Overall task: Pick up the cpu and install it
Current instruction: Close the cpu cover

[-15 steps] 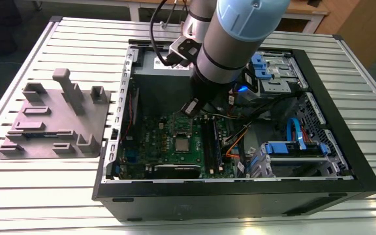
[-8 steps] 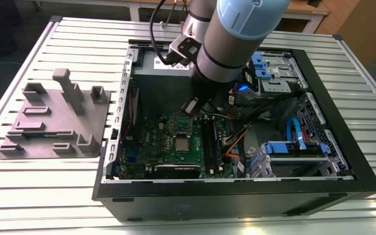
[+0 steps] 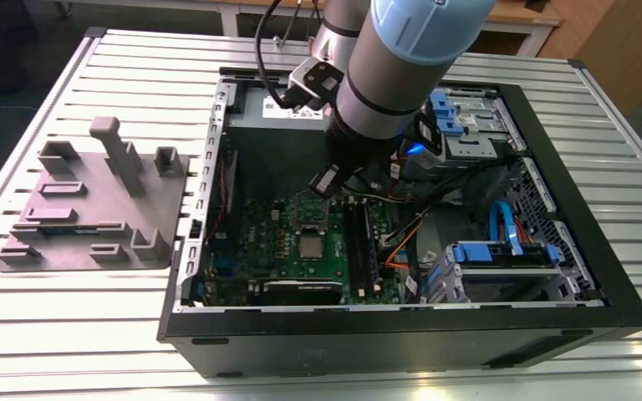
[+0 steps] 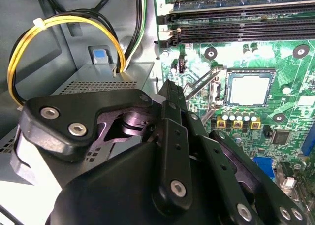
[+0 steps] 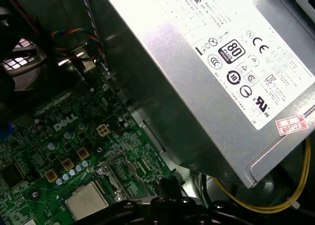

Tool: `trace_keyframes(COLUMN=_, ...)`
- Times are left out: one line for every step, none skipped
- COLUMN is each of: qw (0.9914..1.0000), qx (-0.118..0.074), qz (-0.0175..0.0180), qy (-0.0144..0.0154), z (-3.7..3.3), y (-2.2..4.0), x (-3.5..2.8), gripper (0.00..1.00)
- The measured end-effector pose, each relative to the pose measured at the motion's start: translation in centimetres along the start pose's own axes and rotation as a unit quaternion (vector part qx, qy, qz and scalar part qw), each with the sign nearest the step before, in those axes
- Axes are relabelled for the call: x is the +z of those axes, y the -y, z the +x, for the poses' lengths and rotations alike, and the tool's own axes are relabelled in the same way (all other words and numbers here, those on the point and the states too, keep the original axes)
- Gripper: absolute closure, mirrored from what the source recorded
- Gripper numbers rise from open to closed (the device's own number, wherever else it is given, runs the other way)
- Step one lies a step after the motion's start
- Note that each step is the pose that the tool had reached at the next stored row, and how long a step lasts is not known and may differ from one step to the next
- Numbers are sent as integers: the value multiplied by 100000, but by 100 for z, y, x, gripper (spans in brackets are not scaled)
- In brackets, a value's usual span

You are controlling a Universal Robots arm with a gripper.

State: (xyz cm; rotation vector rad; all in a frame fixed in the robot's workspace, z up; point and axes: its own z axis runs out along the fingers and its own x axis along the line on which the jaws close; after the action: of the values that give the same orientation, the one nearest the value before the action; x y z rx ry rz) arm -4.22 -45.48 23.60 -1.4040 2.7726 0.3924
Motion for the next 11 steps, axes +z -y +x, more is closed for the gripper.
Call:
trace_keyframes(qw=100000, qx=-1, qz=0, qy=4, z=0, y=0, x=-2, gripper=89)
trace_keyframes(qw=100000, qx=0, qz=-1, qy=4, z=-1, y=-1, x=-4, gripper=89)
trace_keyframes(qw=100000, qx=-3, qz=-5, qy=12, z=-1, y=-1, x=-5, gripper=89)
trace_keyframes(qw=100000, qx=-3, qz=-5, qy=16, z=-1, y=-1, x=-5, gripper=89)
trace_keyframes(qw=100000, qx=-1, qz=-2, qy=8, z=-1, y=-2, x=-7, gripper=89)
trace_keyframes(qw=100000, qx=-2, qz=-3, qy=6, z=-1, y=-2, x=-9, gripper=89)
trace_keyframes(qw=100000, qx=-1, qz=-3, qy=5, z=-2, y=-3, x=-11, gripper=89)
trace_keyframes(qw=100000, qx=-1, qz=-1, qy=6, z=-2, y=-3, x=-13, gripper=89)
trace_keyframes(qw=100000, qx=-2, qz=-4, qy=9, z=-2, y=-4, x=-15, gripper=89)
trace_keyframes(qw=100000, qx=-1, qz=-2, qy=6, z=-2, y=-4, x=-18, gripper=89)
trace_keyframes(qw=100000, qx=-1, qz=-2, qy=6, z=-3, y=-4, x=-20, gripper=89)
